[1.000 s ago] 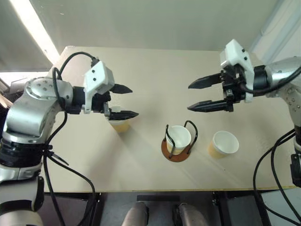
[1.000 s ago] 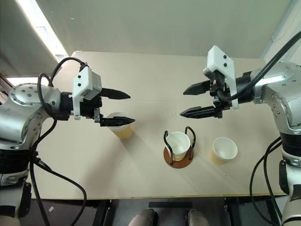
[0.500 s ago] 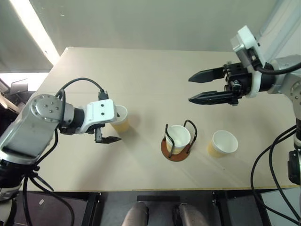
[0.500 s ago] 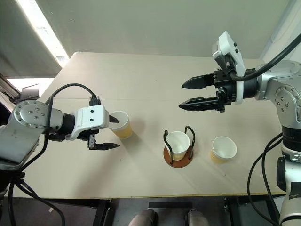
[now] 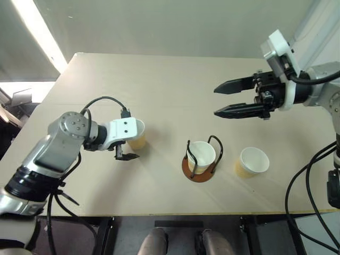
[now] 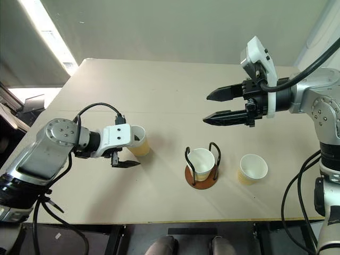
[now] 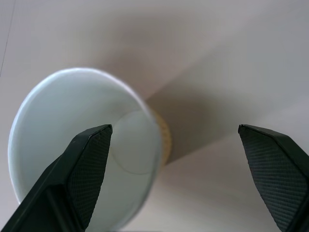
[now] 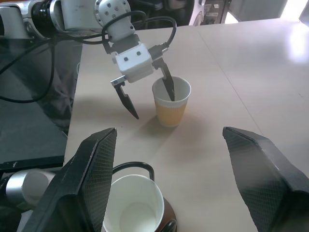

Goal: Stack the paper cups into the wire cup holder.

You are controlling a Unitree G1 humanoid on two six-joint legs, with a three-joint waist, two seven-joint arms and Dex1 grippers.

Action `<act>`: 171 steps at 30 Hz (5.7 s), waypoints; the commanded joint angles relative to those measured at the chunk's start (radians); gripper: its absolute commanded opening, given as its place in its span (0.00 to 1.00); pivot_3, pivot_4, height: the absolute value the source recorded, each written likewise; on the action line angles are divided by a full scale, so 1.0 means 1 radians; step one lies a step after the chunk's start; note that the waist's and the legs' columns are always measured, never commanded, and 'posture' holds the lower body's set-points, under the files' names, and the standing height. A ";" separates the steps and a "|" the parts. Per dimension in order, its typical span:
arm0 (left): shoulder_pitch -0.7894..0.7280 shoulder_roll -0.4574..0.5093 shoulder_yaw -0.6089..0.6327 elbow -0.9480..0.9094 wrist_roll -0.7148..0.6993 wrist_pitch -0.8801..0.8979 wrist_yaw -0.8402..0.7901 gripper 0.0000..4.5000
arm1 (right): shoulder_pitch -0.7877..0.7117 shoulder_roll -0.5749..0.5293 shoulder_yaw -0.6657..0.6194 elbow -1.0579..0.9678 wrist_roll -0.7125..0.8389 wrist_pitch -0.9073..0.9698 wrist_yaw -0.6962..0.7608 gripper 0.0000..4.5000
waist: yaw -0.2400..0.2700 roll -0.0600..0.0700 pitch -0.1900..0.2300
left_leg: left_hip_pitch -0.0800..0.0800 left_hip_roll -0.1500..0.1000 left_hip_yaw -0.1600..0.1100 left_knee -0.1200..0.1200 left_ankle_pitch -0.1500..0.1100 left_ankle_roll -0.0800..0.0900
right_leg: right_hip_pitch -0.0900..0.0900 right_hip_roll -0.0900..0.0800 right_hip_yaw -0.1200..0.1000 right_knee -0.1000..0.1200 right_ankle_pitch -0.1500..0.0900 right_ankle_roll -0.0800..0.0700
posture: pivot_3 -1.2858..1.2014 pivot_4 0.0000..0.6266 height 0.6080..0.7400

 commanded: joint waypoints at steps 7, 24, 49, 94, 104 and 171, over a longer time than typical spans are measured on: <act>-0.149 -0.091 0.049 0.093 -0.079 -0.080 -0.101 0.30 | 0.021 -0.028 -0.025 -0.015 0.002 -0.054 0.013 0.81 | 0.003 0.000 0.000 | -0.001 0.000 0.000 0.001 0.000 0.000 | 0.000 0.000 0.000 0.000 0.000 0.000 | 0.52 0.24 1.00; -0.560 -0.293 0.040 0.064 -0.361 0.194 -0.296 0.01 | 0.228 -0.239 -0.118 -0.151 0.074 -0.118 0.138 0.81 | 0.012 0.000 0.000 | -0.006 0.000 0.001 0.005 0.000 0.001 | 0.000 0.000 0.000 0.000 0.002 0.004 | 0.52 0.24 1.00; -0.572 -0.429 -0.149 0.096 -0.393 0.146 -0.422 0.01 | 0.361 -0.345 -0.240 -0.214 0.136 -0.098 0.061 0.81 | 0.015 0.000 0.000 | -0.010 0.000 0.001 0.017 -0.003 0.006 | 0.000 0.000 0.001 -0.001 0.005 0.010 | 0.52 0.24 1.00; -0.328 -0.089 0.234 -0.051 -0.497 0.321 -0.240 0.68 | 0.671 -0.418 0.096 -0.237 -0.371 -0.411 0.006 0.81 | 0.011 0.000 0.000 | -0.009 -0.001 0.004 0.026 -0.005 0.012 | 0.003 0.000 0.003 -0.001 0.008 0.014 | 0.52 0.24 1.00; -0.093 0.053 0.354 -0.249 -0.643 0.411 -0.235 0.69 | 0.586 -0.355 0.179 -0.143 -0.478 -0.479 0.066 0.29 | 0.007 0.000 0.000 | -0.008 0.000 0.004 0.026 -0.006 0.013 | 0.003 0.000 0.003 -0.001 0.008 0.013 | 0.52 0.24 1.00; -0.123 0.045 0.244 -0.098 -0.552 0.234 -0.272 0.69 | -0.013 -0.080 0.326 -0.220 -0.503 -0.485 0.325 0.78 | -0.007 0.001 0.000 | -0.009 0.000 0.002 0.015 -0.005 0.011 | -0.001 -0.001 0.002 -0.003 0.005 0.006 | 0.52 0.24 1.00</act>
